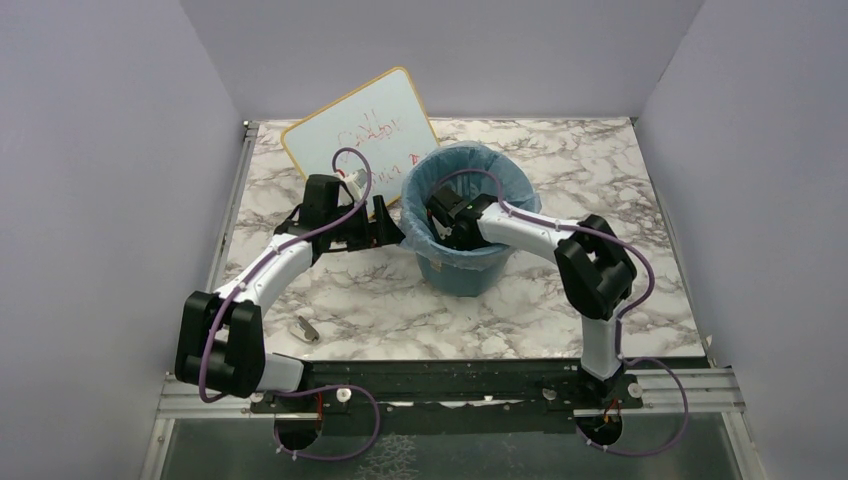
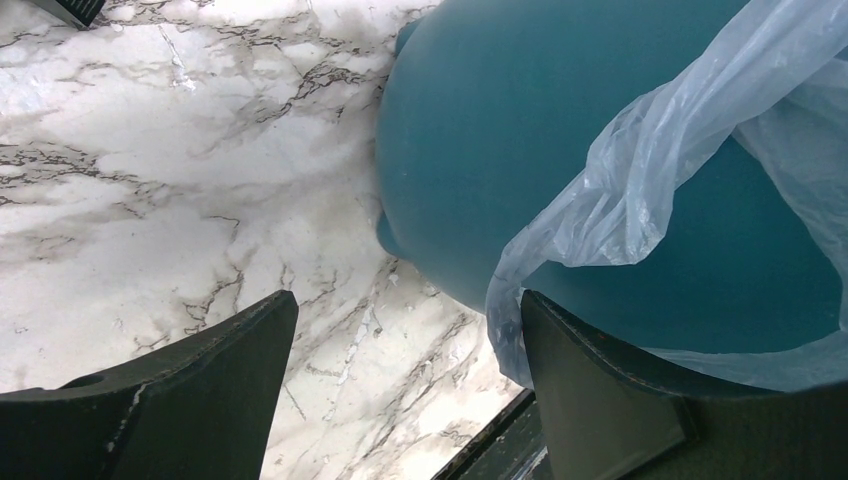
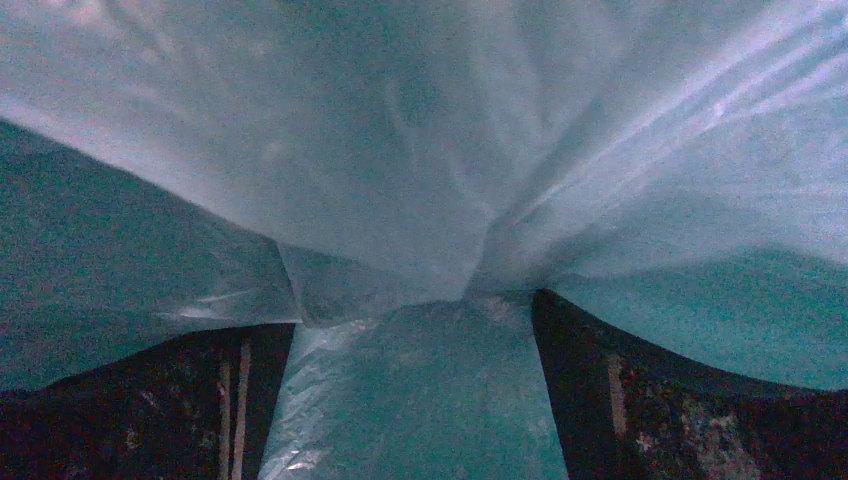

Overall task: Put the trash bags into the trash bin
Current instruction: Place the trash bag in the trash bin.

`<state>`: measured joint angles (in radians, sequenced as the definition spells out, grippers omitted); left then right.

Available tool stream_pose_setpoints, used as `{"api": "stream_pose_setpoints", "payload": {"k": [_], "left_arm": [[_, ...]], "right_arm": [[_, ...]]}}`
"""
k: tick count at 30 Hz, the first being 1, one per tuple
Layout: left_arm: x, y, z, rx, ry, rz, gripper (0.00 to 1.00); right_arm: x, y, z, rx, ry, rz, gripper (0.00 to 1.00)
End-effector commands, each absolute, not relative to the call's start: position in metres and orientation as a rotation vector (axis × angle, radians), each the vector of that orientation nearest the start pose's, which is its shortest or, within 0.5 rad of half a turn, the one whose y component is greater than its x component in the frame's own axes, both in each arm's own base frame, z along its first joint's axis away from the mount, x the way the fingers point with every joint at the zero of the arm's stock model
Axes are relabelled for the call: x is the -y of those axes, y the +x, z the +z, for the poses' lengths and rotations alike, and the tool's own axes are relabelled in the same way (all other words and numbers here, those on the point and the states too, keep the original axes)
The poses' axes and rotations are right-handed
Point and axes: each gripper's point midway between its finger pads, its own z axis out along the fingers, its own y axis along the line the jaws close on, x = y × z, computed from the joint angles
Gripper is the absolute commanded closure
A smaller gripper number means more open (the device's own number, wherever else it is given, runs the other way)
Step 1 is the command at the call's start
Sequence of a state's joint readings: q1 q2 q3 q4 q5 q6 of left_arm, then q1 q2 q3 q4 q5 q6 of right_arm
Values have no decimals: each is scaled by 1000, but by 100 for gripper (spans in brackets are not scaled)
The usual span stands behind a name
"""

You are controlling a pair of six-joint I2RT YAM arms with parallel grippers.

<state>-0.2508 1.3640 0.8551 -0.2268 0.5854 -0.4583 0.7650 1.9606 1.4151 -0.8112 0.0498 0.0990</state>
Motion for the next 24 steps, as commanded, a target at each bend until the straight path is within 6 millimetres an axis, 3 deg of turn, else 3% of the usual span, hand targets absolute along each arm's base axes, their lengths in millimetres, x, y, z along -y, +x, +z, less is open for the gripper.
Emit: {"api": "stream_pose_setpoints", "payload": {"k": [1,11,21,24], "left_arm": [[196,305,145,-2356,121,-1037,16],[195,307,150,-2352,120,-1020,17],[196,311,152,-2352,125,-1019,17],[196,312,155,-2345,127,-1021,17]], "right_arm": [[-252,276,31,-2778,-946,2,6],[-276,293,113,-2575,-873,185,5],[-283,303,151,-2457,-826,244,4],[-284,302,154,-2449,-821,259,4]]}}
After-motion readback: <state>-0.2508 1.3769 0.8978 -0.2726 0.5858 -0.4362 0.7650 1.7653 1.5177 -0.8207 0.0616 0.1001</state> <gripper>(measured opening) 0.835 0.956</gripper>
